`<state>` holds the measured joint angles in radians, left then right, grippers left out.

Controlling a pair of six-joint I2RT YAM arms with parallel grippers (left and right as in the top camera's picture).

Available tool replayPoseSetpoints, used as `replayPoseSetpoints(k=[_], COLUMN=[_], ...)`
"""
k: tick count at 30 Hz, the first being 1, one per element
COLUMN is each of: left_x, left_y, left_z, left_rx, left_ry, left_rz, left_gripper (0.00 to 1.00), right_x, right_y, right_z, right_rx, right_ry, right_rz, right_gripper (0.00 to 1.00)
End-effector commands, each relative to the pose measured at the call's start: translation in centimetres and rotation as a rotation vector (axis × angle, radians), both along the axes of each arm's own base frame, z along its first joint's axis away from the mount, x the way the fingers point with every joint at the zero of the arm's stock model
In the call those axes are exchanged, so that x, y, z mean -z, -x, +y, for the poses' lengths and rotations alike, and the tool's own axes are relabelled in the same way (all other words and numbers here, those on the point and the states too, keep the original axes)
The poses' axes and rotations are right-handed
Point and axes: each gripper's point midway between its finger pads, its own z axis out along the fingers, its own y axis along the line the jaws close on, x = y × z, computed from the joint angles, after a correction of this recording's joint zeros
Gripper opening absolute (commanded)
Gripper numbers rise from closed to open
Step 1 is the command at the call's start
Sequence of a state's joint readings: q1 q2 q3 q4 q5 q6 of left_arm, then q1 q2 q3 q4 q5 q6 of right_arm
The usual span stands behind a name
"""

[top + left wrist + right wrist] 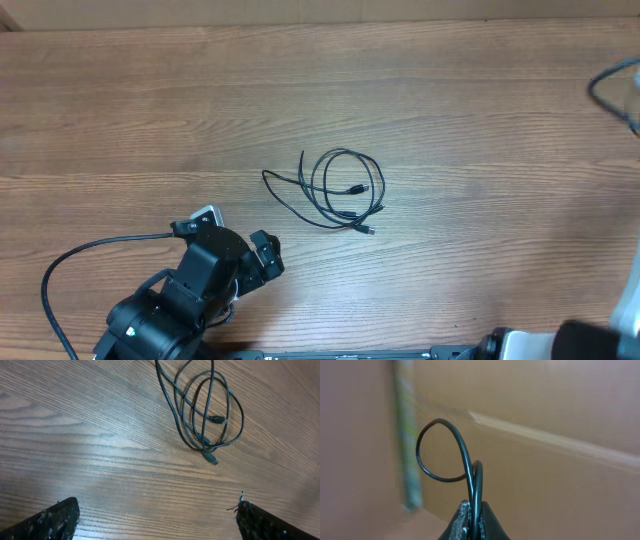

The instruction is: Untangle cables

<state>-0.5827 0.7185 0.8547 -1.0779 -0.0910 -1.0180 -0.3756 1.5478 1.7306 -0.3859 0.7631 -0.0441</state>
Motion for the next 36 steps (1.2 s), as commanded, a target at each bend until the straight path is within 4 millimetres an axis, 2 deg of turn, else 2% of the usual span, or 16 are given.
replayPoseSetpoints(k=[1,3,7,10,15,19,21,22,24,30,33,36], left_x=[0.1,0.1,0.1,0.1,0.1,0.1,0.1,0.1,0.1,0.1,0.1,0.1], left_y=[-0.1,-0.1,-0.1,-0.1,-0.1,-0.1,-0.1,-0.1,-0.1,-0.1,-0.1,-0.1], left_z=[0.2,0.2,0.2,0.2,0.2,0.2,0.2,0.2,0.2,0.2,0.2,0.2], left_rx=[0.0,0.0,0.0,0.0,0.0,0.0,0.0,0.0,0.0,0.0,0.0,0.0], left_ry=[-0.019,-0.019,-0.019,-0.019,-0.019,-0.019,-0.019,-0.019,-0.019,-0.019,-0.019,-0.019], left_rz=[-0.008,-0.007,-0.007,-0.007,-0.007,-0.008,-0.008,-0.007,-0.008,-0.007,-0.007,-0.008], left_gripper=[1.0,1.0,1.0,1.0,1.0,1.0,1.0,0.99,0.99,1.0,1.0,1.0], right_x=[4.2,7.2,13.0,17.4,24.0,27.7,28.5,28.6,28.6,28.3,26.8,24.1], right_y=[1.7,2.1,2.4,2.5,2.0,1.6,1.8,1.8,1.9,3.5,3.9,4.1], right_z=[-4.8,-7.3,-11.2,-13.0,-13.9,-13.8,-13.5,-13.4,-13.4,-13.0,-12.5,-11.7], right_rx=[0.123,0.13,0.082,0.034,-0.099,-0.162,-0.166,-0.164,-0.164,-0.054,-0.041,-0.046], right_ry=[-0.095,-0.146,-0.289,-0.443,-0.695,-0.818,-0.848,-0.852,-0.853,-0.903,-0.908,-0.886], right_rz=[-0.016,0.036,0.092,0.059,0.019,0.023,0.032,0.035,0.035,0.002,-0.034,-0.082], right_gripper=[0.04,0.04,0.04,0.04,0.06,0.17,0.25,0.47,1.0,1.0,1.0,1.0])
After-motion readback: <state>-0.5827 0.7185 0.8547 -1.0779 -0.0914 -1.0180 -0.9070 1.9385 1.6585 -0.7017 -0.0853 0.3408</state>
